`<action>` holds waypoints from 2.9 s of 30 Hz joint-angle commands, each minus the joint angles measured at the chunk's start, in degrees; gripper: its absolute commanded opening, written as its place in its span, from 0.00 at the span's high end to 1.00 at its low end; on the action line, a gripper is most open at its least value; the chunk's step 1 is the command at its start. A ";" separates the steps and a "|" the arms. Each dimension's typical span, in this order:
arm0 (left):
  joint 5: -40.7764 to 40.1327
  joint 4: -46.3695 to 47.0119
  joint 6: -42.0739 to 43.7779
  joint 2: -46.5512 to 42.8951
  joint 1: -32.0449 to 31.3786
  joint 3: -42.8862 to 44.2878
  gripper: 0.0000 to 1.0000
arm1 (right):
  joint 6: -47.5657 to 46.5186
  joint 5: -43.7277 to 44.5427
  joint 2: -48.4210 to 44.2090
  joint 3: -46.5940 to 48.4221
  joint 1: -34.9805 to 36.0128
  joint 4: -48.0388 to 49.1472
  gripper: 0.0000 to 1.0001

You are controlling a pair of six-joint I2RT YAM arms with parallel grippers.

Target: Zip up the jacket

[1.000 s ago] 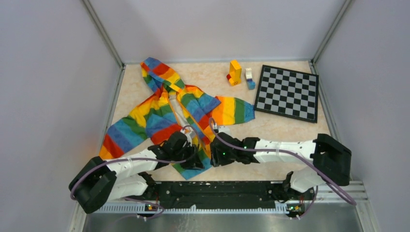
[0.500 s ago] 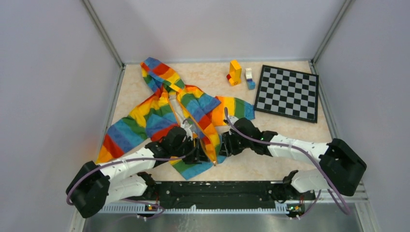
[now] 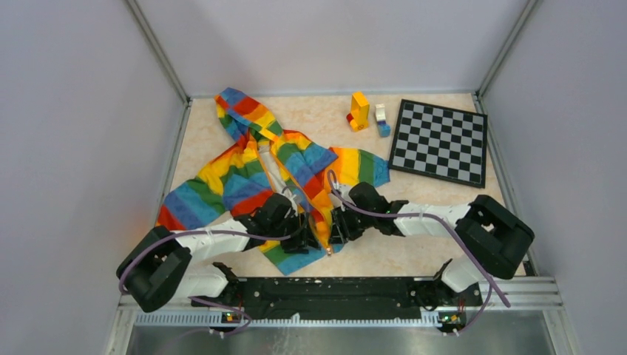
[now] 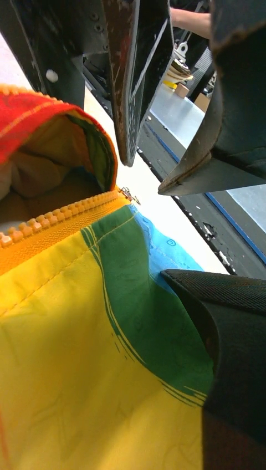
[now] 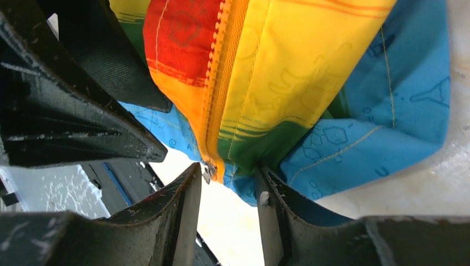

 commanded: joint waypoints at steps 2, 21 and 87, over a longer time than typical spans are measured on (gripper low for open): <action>-1.06 3.07 -0.49 1.09 0.18 -0.49 0.44 | 0.27 -1.09 2.36 3.12 -0.20 4.67 0.61; -0.48 2.82 0.83 1.63 0.18 -1.25 0.63 | 10.63 -1.88 3.21 2.65 -0.17 14.48 1.00; 7.18 20.30 2.53 20.88 -2.98 2.03 1.00 | 21.36 -0.57 5.72 5.30 -1.50 4.49 0.85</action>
